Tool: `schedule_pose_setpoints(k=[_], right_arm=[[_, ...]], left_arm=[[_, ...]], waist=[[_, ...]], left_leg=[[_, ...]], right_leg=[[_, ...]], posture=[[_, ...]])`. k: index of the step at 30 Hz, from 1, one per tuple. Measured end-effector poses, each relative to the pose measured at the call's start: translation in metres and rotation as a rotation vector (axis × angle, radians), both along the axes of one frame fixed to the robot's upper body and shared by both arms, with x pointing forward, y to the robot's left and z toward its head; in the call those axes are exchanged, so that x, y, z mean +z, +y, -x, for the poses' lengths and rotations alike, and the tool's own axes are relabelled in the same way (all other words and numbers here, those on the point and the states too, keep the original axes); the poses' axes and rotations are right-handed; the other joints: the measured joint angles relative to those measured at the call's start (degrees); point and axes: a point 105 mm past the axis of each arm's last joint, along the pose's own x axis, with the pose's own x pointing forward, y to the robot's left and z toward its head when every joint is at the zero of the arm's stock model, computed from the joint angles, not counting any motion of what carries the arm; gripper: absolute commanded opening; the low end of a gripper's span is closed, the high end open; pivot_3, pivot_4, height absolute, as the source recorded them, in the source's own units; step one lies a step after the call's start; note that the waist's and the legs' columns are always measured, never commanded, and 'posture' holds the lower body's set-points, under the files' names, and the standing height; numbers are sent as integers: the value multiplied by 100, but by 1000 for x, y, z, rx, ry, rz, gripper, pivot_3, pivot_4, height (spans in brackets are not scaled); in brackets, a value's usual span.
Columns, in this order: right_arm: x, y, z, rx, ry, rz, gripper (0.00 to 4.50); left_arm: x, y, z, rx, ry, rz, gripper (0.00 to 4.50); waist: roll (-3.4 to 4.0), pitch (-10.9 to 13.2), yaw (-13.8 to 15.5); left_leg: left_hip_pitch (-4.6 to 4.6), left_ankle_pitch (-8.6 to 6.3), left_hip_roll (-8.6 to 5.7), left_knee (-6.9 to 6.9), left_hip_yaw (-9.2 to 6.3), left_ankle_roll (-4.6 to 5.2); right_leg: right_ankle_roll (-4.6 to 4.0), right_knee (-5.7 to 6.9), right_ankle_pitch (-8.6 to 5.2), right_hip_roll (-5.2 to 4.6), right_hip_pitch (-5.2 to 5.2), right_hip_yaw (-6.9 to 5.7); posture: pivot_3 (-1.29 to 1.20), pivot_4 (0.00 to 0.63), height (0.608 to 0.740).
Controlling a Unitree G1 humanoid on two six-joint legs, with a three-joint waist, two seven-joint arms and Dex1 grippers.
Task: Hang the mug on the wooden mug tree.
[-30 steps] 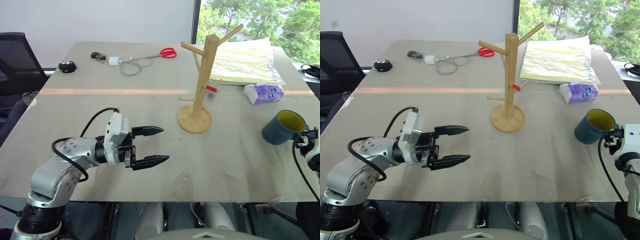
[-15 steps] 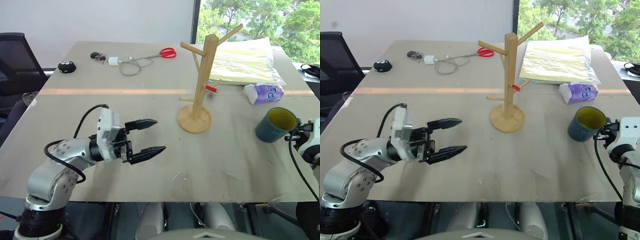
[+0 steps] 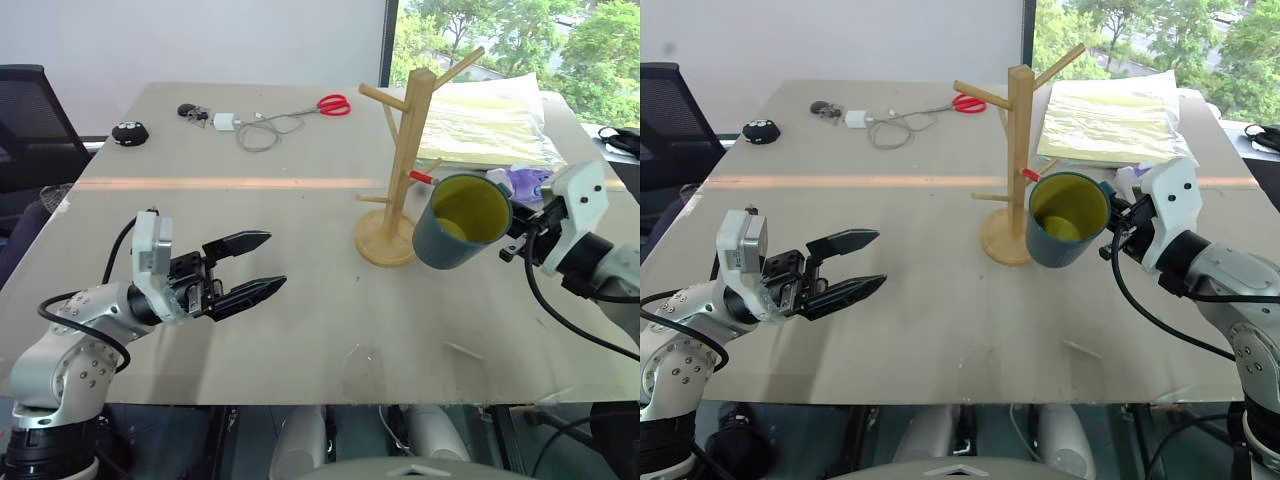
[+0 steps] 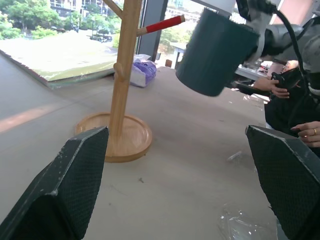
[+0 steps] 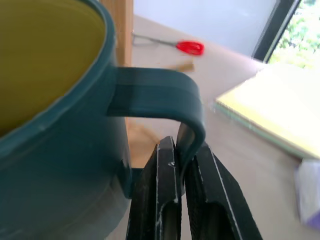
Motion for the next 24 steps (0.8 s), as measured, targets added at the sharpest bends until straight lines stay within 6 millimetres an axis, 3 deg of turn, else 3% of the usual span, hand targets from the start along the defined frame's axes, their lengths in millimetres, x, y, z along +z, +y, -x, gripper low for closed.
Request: schedule_pose_setpoints(k=[4, 10, 15, 21, 24], right_arm=[[13, 25, -5, 47, -21, -14, 58], [22, 45, -8, 81, -34, -29, 58], [17, 55, -14, 85, 4, -9, 58], [6, 59, -39, -9, 68, 41, 58], [1, 62, -42, -3, 98, 52, 977]], left_arm=[[2, -2, -1, -5, -8, 4, 4500], [0, -4, -1, 12, 5, 7, 4500], [-3, -6, 1, 33, 13, 14, 4500], [-3, -8, 3, 38, 12, 16, 4500], [-5, -8, 2, 49, 20, 22, 4500]], waist=[[1, 1, -41], [-1, 1, -42], [-2, 1, -50], [-2, 1, -57], [-2, 1, -49]], left_leg=[[-7, 9, 1, -4, 6, -16], [-9, 9, 1, -4, 7, -16], [-9, 9, 1, -4, 9, -16], [-7, 10, 1, -5, 9, -16], [-11, 10, 1, -4, 10, -16]], right_leg=[[1, 0, 1, 3, -11, 6], [2, 0, 1, 1, -12, 7], [1, 0, 1, -1, -13, 7], [0, 3, 2, 0, -14, 6], [2, 2, 3, -1, -15, 6]], posture=[[0, 150, 740], [0, 150, 740], [0, 150, 740], [0, 150, 740], [0, 150, 740]])
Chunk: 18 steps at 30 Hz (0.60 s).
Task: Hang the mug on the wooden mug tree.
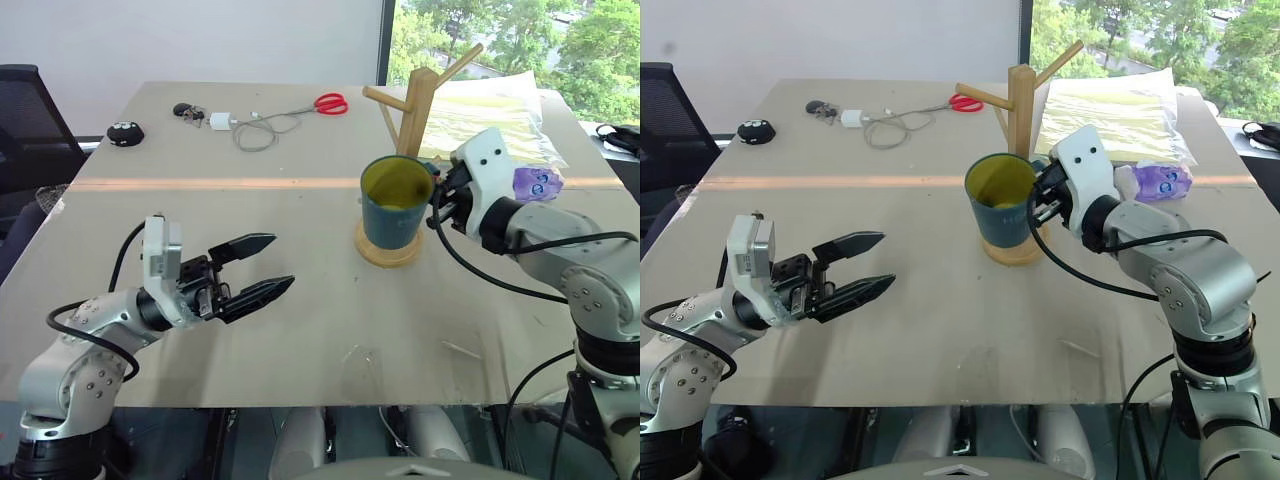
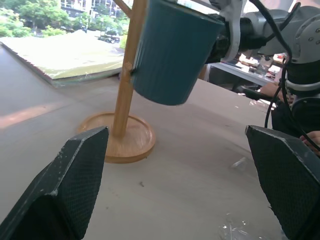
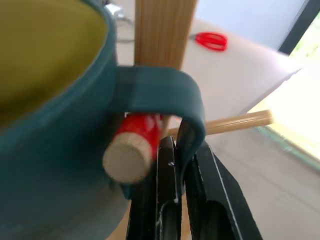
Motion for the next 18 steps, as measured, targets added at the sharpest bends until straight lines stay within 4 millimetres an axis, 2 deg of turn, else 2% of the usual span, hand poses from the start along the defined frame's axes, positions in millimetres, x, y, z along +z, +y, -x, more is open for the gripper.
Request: schedule_pose_setpoints(k=[2, 5, 7, 10, 11, 13, 17, 18], right_arm=[[-1, -2, 0, -5, 4, 19, 1800], [0, -10, 3, 14, 10, 26, 3338], [1, -15, 11, 53, 13, 28, 3338], [1, -26, 35, 165, 16, 33, 3338], [1, -27, 36, 170, 17, 31, 3338], [-2, -40, 50, 210, 40, 13, 3338], [-6, -67, 66, 201, 61, -28, 3338], [-13, -76, 71, 189, 79, -35, 3338]], left_arm=[[0, 0, 0, 5, 2, 0, 4500], [1, -2, 2, 0, -4, 9, 4500], [3, -4, 3, -6, -11, 15, 4500], [6, -4, 4, -4, -17, 27, 4500], [6, -4, 4, -3, -17, 27, 4500], [6, -3, 5, 1, -14, 26, 4500], [-2, 6, 5, 34, 19, 10, 4500], [-7, 10, 4, 52, 32, -9, 4500]], waist=[[0, 0, 3], [-1, 0, 1], [-1, 1, 9], [-2, 1, 8], [-2, 1, 3], [-3, 1, 7], [-4, 1, 3], [-7, -1, 10]], left_leg=[[-2, 0, 0, 0, 0, 0], [-3, -1, 0, -2, 0, 1], [-4, -1, 0, -6, -3, 1], [-3, -3, 0, -8, -6, 5], [-2, -12, 0, -8, -6, 20], [3, -15, 0, -8, -7, 25], [6, -16, -1, -7, -4, 26], [7, -16, -2, -7, -7, 26]], right_leg=[[2, -3, 1, -1, 0, 0], [4, -6, 2, -2, -1, -2], [6, -7, 3, -2, -1, -4], [6, -7, 1, -1, 0, -5], [6, -7, 1, -1, 0, -4], [7, -7, 1, 0, 5, -4], [1, -7, -3, 0, 5, -1], [1, -7, -3, 1, 7, -3]], posture=[[0, 150, 740], [0, 150, 740], [0, 150, 740], [0, 150, 740], [0, 150, 740], [0, 150, 740], [0, 150, 740], [0, 150, 740]])
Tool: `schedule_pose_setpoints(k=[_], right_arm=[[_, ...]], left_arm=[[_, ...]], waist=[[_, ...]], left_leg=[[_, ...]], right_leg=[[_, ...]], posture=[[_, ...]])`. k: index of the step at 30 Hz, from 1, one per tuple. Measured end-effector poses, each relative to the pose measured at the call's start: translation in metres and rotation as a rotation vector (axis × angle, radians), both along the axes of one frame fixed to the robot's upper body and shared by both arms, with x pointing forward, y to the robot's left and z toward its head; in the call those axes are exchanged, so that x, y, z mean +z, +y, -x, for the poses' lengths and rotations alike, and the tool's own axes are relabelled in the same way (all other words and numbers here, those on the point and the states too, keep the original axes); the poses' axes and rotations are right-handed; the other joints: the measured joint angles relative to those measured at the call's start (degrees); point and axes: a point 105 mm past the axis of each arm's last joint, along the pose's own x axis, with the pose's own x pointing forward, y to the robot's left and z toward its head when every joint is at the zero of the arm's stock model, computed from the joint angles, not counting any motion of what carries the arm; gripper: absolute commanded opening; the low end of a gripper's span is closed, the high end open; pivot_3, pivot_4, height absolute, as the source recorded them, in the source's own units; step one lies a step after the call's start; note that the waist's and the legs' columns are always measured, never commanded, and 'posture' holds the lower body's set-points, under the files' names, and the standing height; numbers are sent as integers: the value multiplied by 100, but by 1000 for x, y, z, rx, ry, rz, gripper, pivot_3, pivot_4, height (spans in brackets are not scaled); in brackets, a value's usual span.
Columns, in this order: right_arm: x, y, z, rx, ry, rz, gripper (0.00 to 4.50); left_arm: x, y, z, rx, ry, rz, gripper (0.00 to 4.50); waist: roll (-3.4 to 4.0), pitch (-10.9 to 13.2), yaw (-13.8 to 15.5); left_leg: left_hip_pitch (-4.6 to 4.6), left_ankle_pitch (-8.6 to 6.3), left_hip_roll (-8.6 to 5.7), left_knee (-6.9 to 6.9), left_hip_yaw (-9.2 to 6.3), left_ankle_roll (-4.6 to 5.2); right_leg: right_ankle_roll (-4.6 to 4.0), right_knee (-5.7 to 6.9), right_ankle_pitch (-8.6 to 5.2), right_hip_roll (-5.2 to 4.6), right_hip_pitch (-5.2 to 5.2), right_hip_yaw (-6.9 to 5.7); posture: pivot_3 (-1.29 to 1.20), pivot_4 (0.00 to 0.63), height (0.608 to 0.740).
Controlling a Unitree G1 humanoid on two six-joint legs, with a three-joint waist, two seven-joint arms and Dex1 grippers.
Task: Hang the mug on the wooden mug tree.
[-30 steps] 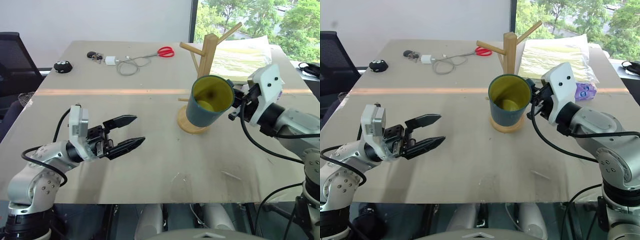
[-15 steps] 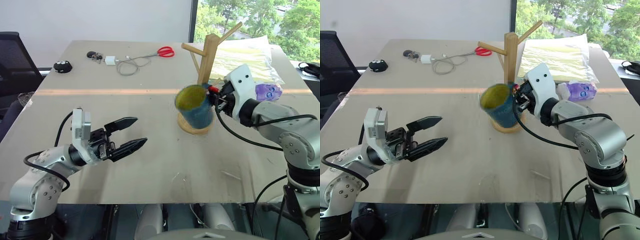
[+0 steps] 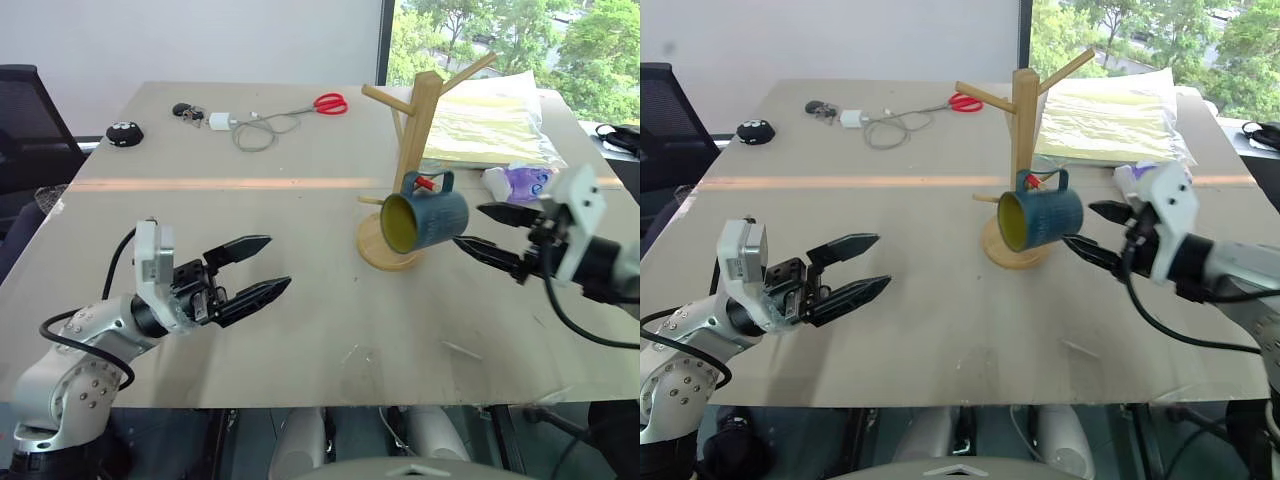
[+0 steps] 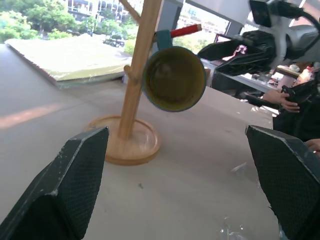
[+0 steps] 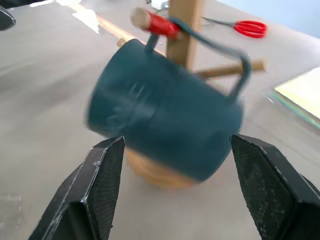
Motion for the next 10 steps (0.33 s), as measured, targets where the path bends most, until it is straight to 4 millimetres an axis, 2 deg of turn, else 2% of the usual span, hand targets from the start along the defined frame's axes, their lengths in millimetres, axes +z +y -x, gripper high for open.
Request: schedule_pose_setpoints(k=[1, 3, 4, 7, 10], right_arm=[[-7, -10, 4, -23, 14, 5, 3610], [-38, -41, 13, -104, 112, 35, 4224], [-48, -48, 17, -117, 146, 46, 4436], [-65, -60, 28, -114, 154, 82, 4436], [-70, -64, 31, -121, 133, 92, 4436]], left_arm=[[-6, 6, -1, 25, 15, -20, 4500], [-26, 27, -1, 108, 82, -62, 4500], [-32, 33, -1, 135, 99, -74, 4500], [-44, 46, 1, 179, 118, -143, 4500], [-51, 51, 3, 200, 137, -166, 4500]], waist=[[-5, -4, 5], [-4, -3, 17], [-5, -2, 16], [-6, -2, -8], [-6, -2, -6]], left_leg=[[4, 0, 0, 0, -2, 0], [5, 0, 0, 0, 1, 0], [5, 0, 0, 1, 0, 0], [11, 0, 4, 5, 2, 1], [14, 0, 7, 7, 3, 1]], right_leg=[[0, -1, -1, 2, 4, -2], [1, -1, -2, 0, 5, 0], [3, 0, -3, -1, 5, 0], [22, 0, -14, -2, 6, 1], [22, 2, -14, -7, 7, 0]], posture=[[0, 150, 740], [0, 150, 740], [0, 150, 740], [0, 150, 740], [0, 150, 740]])
